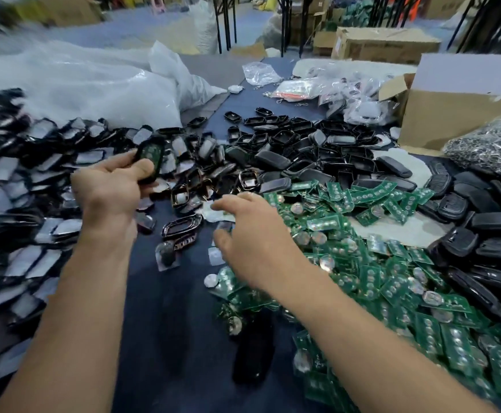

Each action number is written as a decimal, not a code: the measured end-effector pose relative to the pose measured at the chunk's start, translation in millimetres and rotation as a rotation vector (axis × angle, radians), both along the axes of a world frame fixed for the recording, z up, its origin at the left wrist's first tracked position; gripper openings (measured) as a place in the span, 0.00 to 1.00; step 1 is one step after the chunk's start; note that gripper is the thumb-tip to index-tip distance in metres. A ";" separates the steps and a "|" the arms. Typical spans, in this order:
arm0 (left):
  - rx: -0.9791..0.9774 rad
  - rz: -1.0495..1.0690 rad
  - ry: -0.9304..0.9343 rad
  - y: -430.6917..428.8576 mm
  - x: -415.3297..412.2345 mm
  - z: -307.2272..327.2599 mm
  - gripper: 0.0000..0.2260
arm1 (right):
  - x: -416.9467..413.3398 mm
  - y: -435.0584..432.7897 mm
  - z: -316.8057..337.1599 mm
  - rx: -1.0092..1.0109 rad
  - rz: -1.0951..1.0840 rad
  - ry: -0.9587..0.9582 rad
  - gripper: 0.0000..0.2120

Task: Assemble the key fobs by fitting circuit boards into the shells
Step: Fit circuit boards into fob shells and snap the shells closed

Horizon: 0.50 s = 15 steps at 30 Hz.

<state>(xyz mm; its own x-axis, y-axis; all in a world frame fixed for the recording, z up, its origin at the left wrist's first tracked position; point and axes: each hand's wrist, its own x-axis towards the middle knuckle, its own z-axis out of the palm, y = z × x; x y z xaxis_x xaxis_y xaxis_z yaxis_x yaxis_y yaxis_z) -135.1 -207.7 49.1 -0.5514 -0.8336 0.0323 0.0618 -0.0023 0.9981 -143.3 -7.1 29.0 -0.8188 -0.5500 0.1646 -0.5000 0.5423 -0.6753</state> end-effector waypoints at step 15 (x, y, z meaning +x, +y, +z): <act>0.170 0.159 0.094 -12.0 7.6 -31.3 0.09 | -62.7 -153.1 -12.6 0.306 0.098 0.199 0.10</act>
